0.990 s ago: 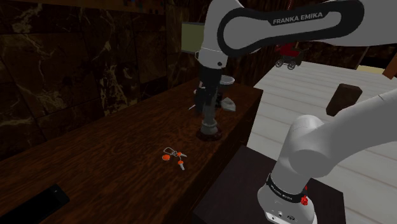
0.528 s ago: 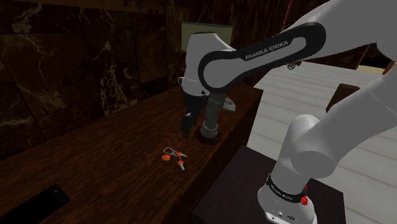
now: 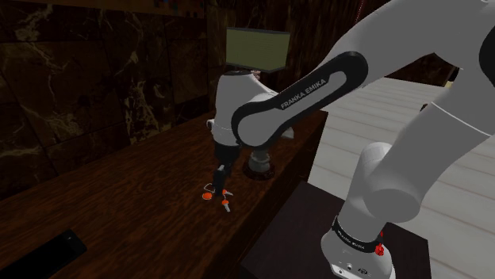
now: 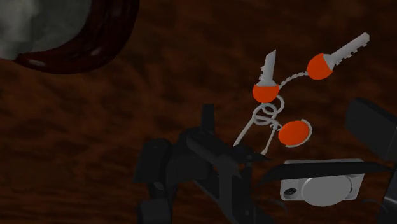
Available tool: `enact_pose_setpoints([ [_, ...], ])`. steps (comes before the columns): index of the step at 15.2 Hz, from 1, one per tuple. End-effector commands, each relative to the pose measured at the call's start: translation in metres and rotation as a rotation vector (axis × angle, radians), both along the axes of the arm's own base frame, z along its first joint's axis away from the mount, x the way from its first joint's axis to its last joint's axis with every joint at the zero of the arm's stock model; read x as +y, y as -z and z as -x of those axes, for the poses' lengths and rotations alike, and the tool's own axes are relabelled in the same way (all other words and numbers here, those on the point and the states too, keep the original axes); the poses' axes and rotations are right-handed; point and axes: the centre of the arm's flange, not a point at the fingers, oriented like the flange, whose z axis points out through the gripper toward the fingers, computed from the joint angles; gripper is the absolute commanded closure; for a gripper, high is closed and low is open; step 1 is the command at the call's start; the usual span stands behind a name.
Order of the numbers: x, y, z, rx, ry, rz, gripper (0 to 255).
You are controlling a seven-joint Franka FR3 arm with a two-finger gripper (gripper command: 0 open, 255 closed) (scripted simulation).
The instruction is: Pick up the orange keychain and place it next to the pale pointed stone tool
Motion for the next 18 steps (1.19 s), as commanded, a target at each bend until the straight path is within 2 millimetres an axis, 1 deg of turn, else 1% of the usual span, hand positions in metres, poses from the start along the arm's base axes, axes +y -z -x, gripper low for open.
enact_pose_setpoints([
  [1,0.003,0.01,-0.001,-0.001,-0.001,0.0,0],
  [3,0.003,0.021,-0.001,-0.001,-0.001,0.0,0],
  [4,0.004,0.029,-0.002,-0.001,-0.001,0.0,0],
  [12,0.004,0.029,-0.002,-0.001,-0.001,0.0,0],
  [13,0.004,0.029,-0.002,-0.001,-0.001,0.0,255],
  [18,0.002,0.029,0.0,-0.001,-0.001,0.0,255],
])
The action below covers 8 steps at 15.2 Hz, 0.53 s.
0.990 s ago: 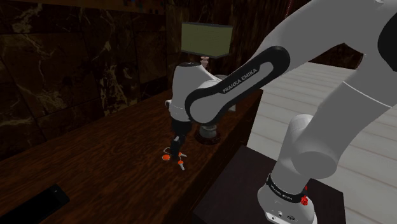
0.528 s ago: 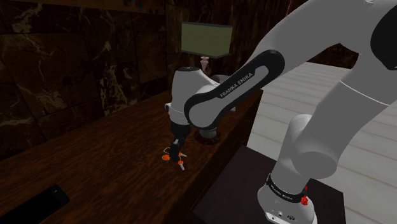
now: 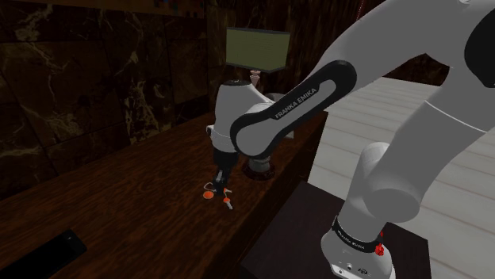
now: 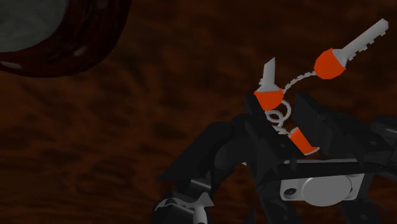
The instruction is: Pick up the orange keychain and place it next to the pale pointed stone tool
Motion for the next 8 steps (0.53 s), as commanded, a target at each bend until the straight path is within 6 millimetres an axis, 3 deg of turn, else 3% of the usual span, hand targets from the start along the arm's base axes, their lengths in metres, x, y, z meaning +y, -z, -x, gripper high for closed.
enact_pose_setpoints([
  [1,0.004,0.006,0.005,0.018,-0.01,0.005,255],
  [4,0.005,0.007,0.003,0.017,-0.01,0.004,255],
  [8,0.005,-0.014,0.003,0.017,-0.01,0.005,255],
])
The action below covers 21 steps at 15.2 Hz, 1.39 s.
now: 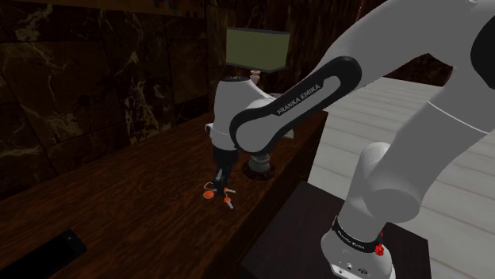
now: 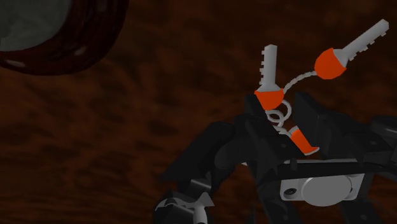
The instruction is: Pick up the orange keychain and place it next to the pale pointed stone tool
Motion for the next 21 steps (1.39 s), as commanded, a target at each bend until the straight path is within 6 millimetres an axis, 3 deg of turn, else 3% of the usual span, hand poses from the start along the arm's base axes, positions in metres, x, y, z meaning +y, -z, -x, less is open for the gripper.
enact_pose_setpoints([
  [1,0.0,-0.01,0.0,0.002,0.0,0.0,255],
  [15,0.0,-0.08,0.0,0.002,0.0,0.0,255],
  [21,-0.079,-0.08,-0.008,0.002,0.0,0.0,255],
])
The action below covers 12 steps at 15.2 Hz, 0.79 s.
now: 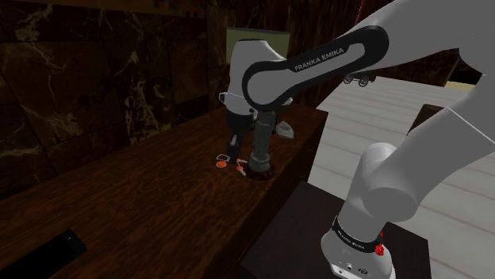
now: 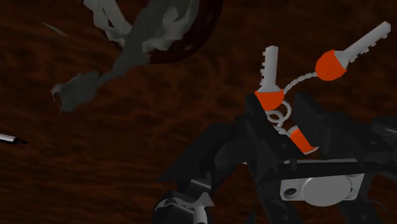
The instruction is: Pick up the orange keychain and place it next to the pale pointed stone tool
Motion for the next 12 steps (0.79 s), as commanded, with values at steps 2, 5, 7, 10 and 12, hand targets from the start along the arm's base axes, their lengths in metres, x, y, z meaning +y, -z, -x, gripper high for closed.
enact_pose_setpoints([
  [2,-0.04,-0.002,-0.004,0.0,-0.002,0.0,255],
  [5,-0.079,-0.002,-0.009,0.0,-0.002,0.0,255],
  [7,-0.106,-0.002,-0.011,0.0,-0.002,0.0,255],
  [10,-0.145,-0.002,-0.016,0.0,-0.002,0.0,255],
  [12,-0.171,-0.002,-0.018,0.0,-0.002,0.0,255],
])
